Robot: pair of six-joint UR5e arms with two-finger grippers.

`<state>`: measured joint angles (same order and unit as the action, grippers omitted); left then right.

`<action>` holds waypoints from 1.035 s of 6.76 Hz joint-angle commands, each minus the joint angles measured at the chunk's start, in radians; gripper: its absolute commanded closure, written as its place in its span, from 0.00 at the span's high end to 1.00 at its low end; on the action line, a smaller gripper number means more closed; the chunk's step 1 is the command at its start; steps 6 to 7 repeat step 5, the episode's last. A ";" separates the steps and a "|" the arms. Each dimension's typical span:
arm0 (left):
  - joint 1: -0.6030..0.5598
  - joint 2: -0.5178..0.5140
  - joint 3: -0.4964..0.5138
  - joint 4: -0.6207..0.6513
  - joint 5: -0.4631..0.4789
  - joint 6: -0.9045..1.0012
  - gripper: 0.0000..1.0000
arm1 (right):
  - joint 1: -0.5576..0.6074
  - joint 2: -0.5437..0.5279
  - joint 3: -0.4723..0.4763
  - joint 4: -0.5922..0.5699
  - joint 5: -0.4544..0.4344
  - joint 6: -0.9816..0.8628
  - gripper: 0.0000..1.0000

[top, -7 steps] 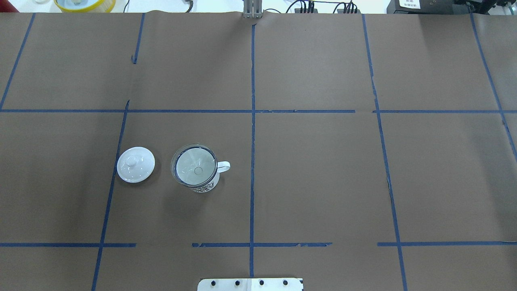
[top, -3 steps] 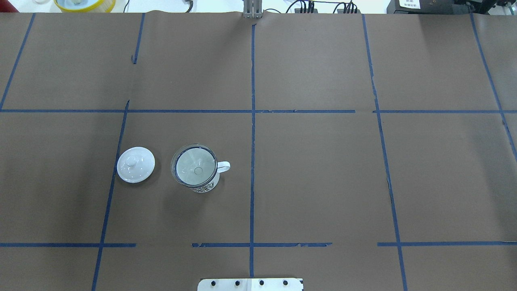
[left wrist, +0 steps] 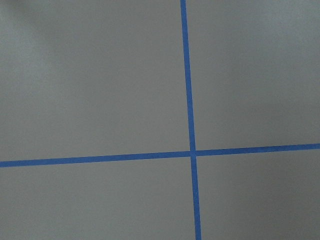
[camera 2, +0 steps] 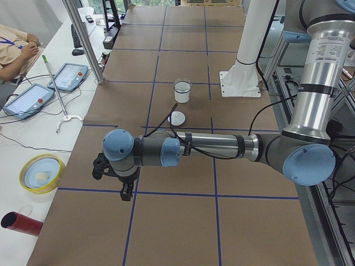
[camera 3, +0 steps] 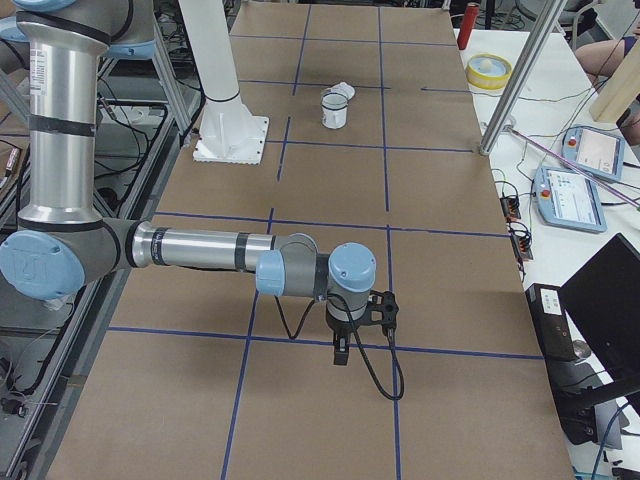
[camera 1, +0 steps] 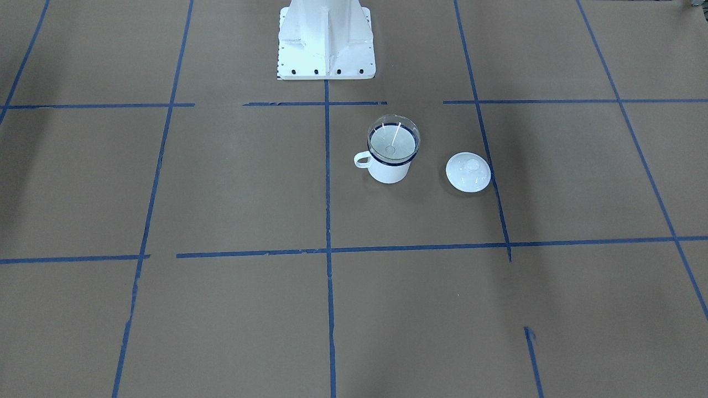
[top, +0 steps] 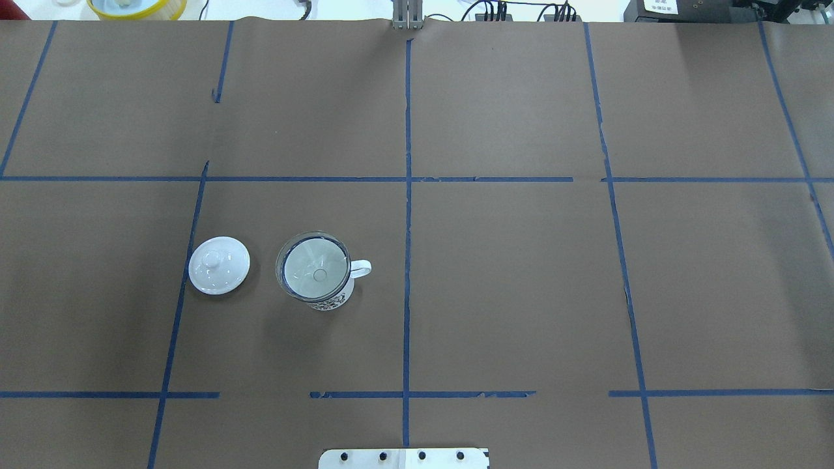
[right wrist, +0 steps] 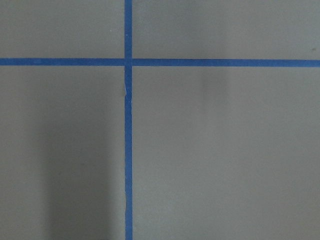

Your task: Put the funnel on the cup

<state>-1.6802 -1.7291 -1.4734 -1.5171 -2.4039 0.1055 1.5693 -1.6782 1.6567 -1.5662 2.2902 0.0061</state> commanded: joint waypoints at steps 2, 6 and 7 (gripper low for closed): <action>0.005 -0.004 0.004 0.034 0.006 -0.001 1.00 | 0.000 0.000 0.000 0.000 0.000 0.000 1.00; 0.005 0.003 -0.001 0.034 0.006 -0.001 1.00 | 0.000 0.000 0.000 0.000 0.000 0.000 1.00; 0.005 0.003 -0.001 0.034 0.006 -0.001 1.00 | 0.000 0.000 0.000 0.000 0.000 0.000 1.00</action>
